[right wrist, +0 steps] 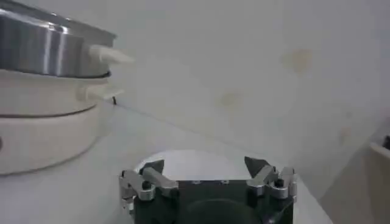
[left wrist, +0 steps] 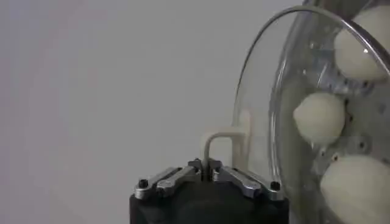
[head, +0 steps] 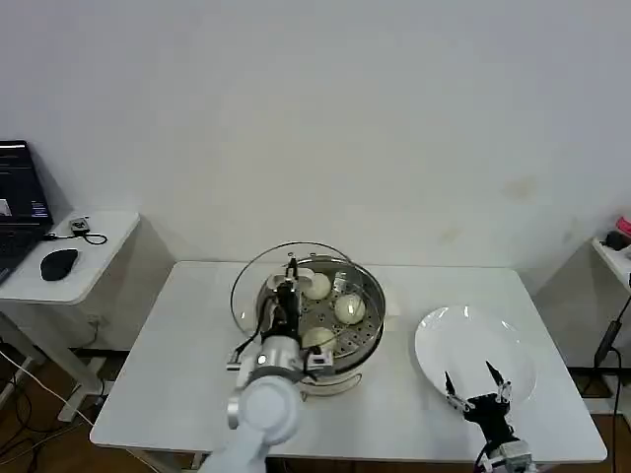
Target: Take steamed baozi put them in steamer then cover it.
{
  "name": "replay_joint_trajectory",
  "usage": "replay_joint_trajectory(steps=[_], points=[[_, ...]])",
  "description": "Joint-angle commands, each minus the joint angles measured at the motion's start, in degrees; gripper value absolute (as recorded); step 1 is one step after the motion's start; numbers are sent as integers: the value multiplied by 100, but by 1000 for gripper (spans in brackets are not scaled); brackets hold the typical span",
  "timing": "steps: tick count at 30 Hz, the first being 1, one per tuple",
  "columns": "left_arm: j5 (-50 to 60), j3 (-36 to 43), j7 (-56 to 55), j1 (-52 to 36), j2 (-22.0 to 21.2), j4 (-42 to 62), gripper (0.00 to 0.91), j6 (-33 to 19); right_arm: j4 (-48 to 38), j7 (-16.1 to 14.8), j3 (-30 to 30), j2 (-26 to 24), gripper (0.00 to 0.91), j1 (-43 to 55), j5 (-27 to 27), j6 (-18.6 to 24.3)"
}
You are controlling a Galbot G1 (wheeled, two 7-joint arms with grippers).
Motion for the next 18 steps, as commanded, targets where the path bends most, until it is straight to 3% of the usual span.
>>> replay_joint_trajectory(steps=[1, 18], points=[[1118, 323, 112, -35, -627, 430, 0, -162, -67, 5, -91, 24, 907, 25, -73, -1], [991, 220, 136, -110, -717, 891, 0, -161, -125, -5, -132, -9, 907, -1, -139, -19]])
